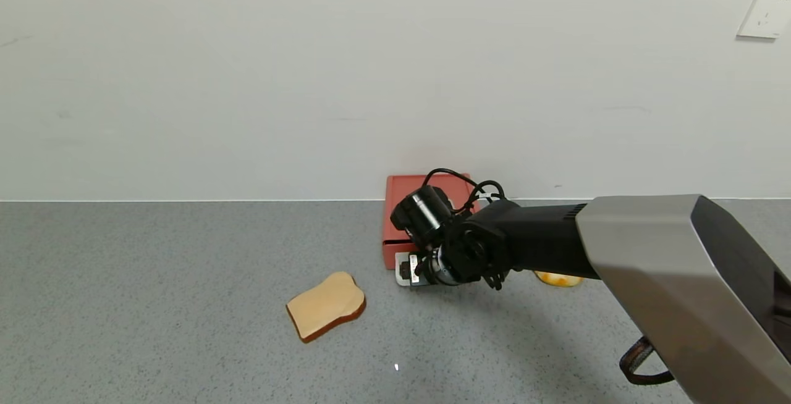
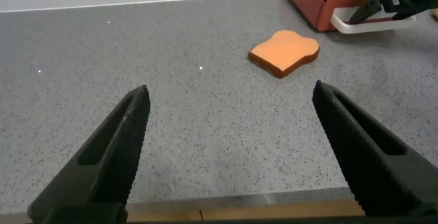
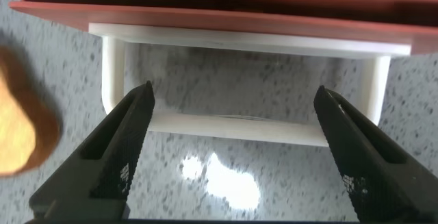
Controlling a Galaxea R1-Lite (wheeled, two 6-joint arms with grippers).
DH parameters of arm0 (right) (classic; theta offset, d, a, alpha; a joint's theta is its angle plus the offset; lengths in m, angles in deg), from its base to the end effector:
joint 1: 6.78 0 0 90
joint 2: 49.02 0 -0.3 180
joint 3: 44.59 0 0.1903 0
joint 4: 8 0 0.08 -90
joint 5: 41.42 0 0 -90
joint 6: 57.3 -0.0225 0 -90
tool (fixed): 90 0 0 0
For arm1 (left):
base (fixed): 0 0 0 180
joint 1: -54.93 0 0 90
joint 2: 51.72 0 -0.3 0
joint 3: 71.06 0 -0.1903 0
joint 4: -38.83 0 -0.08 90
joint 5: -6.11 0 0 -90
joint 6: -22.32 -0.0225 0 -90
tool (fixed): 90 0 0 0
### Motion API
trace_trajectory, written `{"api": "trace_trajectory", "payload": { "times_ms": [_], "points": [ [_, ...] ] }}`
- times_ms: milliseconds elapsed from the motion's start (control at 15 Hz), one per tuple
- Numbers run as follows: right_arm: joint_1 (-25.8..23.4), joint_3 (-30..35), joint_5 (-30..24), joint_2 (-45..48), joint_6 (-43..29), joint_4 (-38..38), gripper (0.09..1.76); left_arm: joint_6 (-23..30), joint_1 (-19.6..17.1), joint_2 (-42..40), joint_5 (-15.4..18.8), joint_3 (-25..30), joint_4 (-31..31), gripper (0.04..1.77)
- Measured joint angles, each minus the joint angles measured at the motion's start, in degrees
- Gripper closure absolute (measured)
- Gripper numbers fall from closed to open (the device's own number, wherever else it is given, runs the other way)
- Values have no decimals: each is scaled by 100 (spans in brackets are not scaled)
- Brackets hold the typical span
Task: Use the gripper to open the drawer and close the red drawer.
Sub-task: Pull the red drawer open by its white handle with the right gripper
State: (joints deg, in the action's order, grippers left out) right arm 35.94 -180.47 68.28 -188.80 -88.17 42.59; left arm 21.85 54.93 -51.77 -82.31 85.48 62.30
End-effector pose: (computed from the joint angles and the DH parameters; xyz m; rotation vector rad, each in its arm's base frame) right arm 0.3561 0.3185 0.0984 0.0066 0.8779 0.1381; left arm -0.0230 -0.0006 0.0757 0.0082 -0.0008 -0.0276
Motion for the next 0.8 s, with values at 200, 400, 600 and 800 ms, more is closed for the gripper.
{"api": "trace_trajectory", "payload": {
  "times_ms": [200,400,600,800],
  "points": [
    [13,0,-195,55,-102,288,14,2,0,0,0,5,-10,9],
    [44,1,-416,138,-267,638,14,2,0,0,-9,10,-10,9],
    [144,17,-446,227,-400,1035,14,2,0,0,-9,10,-10,9],
    [246,37,-441,297,-502,1204,14,2,0,0,-9,10,-10,9]
  ]
}}
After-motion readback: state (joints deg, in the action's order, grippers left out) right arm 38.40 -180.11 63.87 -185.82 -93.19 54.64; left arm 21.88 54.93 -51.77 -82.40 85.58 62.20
